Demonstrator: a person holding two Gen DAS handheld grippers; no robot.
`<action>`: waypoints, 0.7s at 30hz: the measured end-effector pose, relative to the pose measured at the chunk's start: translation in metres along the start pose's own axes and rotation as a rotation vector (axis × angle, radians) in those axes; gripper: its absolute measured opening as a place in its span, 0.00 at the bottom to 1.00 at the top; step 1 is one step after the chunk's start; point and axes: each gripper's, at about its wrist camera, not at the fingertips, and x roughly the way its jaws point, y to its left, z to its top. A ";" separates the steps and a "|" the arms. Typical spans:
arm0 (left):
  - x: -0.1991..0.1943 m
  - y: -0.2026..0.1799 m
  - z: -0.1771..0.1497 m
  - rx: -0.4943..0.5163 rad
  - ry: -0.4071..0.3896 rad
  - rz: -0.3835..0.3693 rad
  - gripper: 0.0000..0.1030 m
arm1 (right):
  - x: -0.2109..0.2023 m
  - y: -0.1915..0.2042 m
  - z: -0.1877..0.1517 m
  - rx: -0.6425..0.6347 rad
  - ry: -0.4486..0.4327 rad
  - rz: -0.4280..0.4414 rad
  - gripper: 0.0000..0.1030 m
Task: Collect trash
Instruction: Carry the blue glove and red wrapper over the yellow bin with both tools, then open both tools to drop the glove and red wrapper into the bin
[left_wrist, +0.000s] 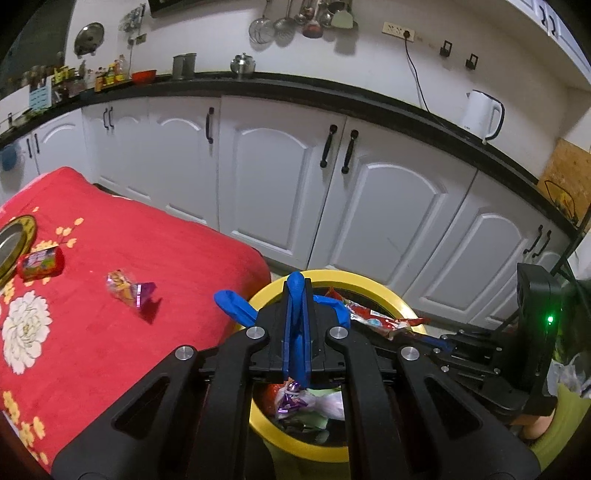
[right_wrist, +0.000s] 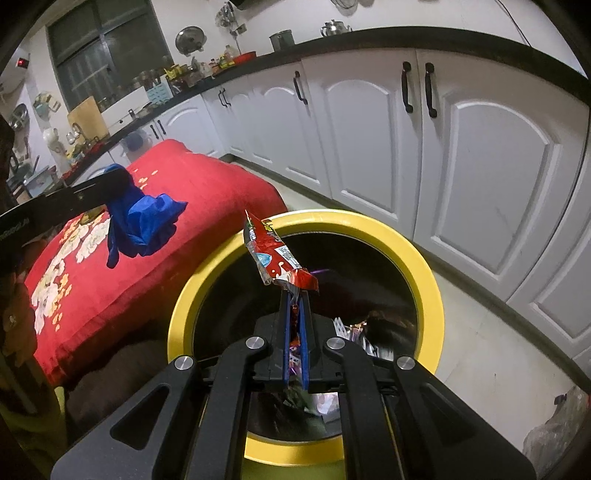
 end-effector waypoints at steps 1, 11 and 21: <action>0.003 -0.001 0.000 0.001 0.005 -0.004 0.01 | 0.000 -0.001 0.000 0.002 0.002 -0.001 0.05; 0.018 -0.010 0.003 0.012 0.031 -0.023 0.10 | 0.004 -0.013 -0.005 0.036 0.023 -0.009 0.18; 0.015 -0.008 0.004 -0.012 0.013 0.001 0.68 | 0.001 -0.022 -0.005 0.066 0.005 -0.021 0.44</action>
